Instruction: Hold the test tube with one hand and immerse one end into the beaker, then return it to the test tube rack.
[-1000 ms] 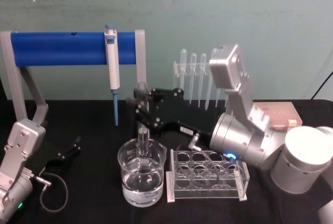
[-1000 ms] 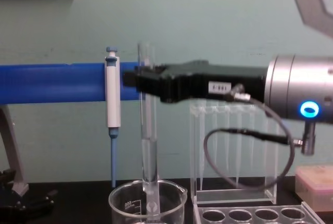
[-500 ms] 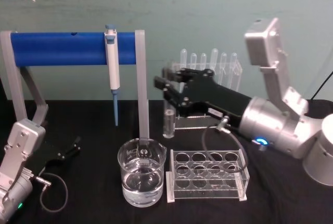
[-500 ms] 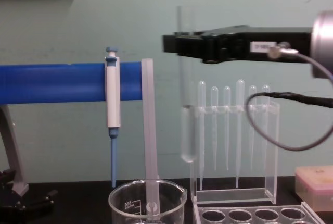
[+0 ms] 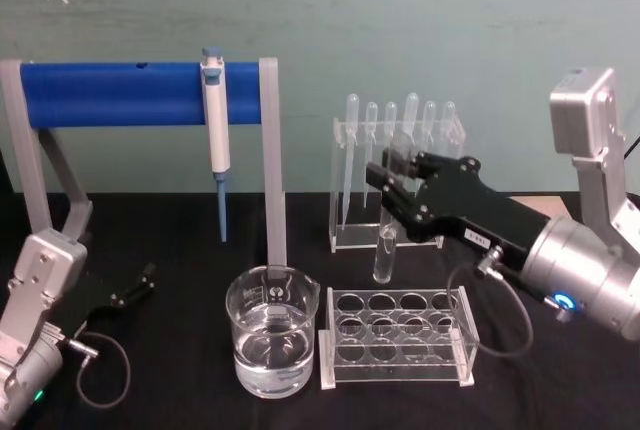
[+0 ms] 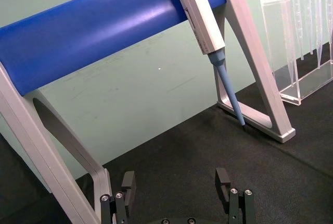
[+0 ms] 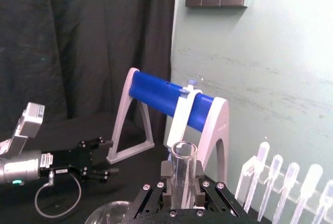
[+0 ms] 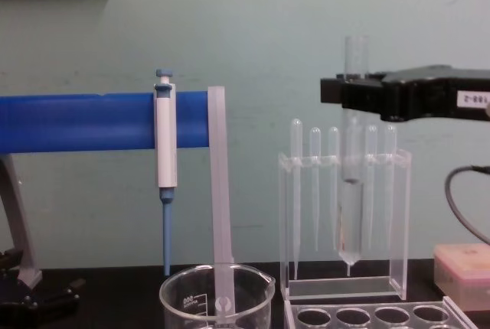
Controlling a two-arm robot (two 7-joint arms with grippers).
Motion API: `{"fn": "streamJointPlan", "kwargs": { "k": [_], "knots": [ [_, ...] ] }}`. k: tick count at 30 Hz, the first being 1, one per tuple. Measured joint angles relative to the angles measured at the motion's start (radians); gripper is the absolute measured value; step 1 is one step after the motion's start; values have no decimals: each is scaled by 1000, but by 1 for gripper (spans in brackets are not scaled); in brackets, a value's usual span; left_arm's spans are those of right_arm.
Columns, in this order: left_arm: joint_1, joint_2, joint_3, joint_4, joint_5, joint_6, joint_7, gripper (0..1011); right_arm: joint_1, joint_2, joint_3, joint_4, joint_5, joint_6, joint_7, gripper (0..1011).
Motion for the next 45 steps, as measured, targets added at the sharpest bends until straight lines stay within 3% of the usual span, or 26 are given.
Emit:
{"fn": "streamJointPlan", "kwargs": {
  "k": [15,37,45],
  "knots": [
    [0,0,0,0,0,0,0,1000,-82,-2,12,-17,-38,-32,-30,228],
    [0,0,0,0,0,0,0,1000,-115,-31,15,21,-58,-36,-24,228],
    [0,0,0,0,0,0,0,1000,-124,-44,18,43,-64,-64,-16,228]
  ]
}}
